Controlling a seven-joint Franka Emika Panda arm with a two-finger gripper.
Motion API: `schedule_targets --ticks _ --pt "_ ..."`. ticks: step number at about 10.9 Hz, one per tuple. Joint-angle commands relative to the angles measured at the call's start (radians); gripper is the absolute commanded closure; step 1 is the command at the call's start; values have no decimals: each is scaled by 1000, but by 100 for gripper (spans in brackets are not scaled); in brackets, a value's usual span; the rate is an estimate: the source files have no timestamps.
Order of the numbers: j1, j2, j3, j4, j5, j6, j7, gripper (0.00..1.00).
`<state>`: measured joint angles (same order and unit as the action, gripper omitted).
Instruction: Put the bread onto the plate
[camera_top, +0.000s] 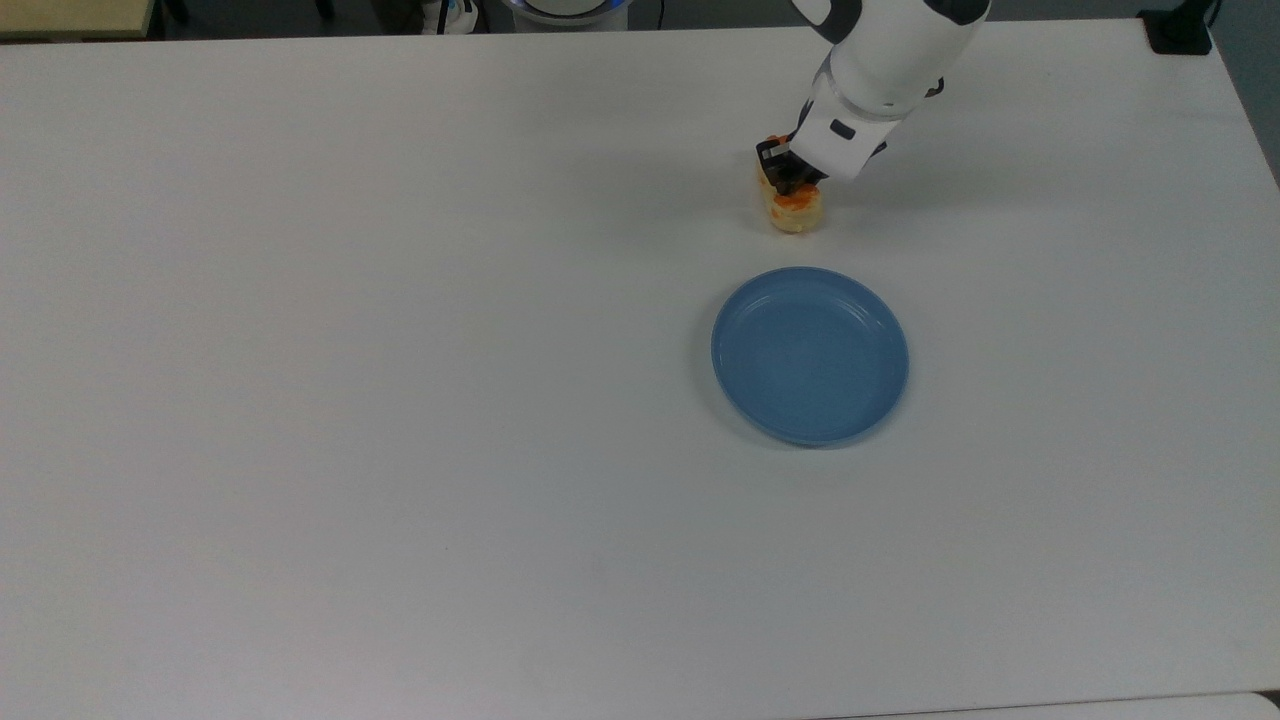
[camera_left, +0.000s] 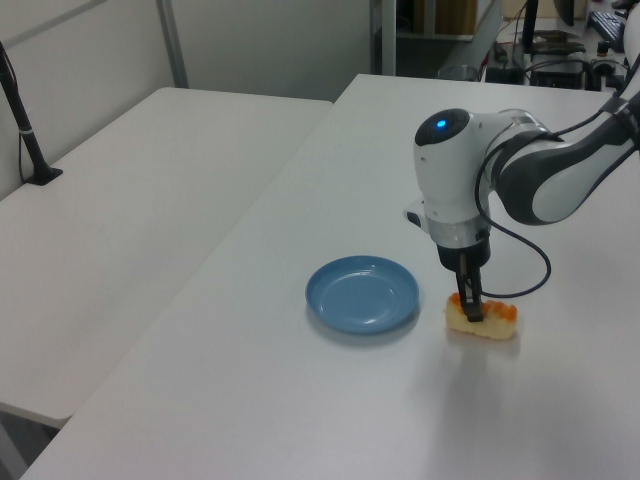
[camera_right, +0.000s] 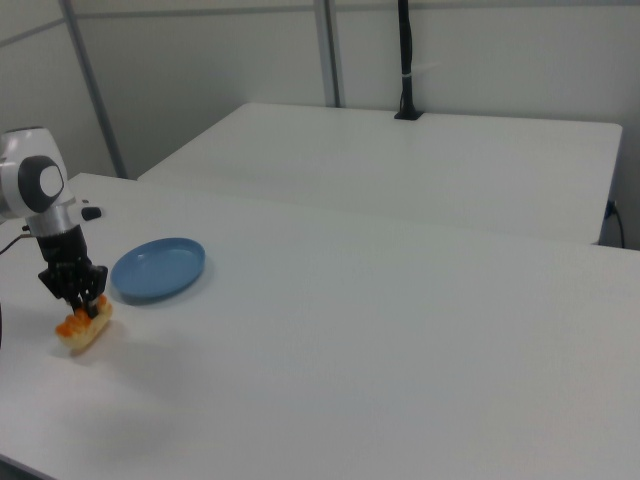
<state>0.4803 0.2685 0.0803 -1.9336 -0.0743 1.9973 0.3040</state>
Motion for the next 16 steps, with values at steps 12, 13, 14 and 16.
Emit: schedule_targets --ticks 12,13,14,16 --pt "-34 337 -74 527 -19 63 29 10" --pt "-31 336 -76 525 -22 61 43 0" --pt "-34 319 -74 524 -28 52 44 0" --pt "-58 168 -74 439 -29 46 53 0"
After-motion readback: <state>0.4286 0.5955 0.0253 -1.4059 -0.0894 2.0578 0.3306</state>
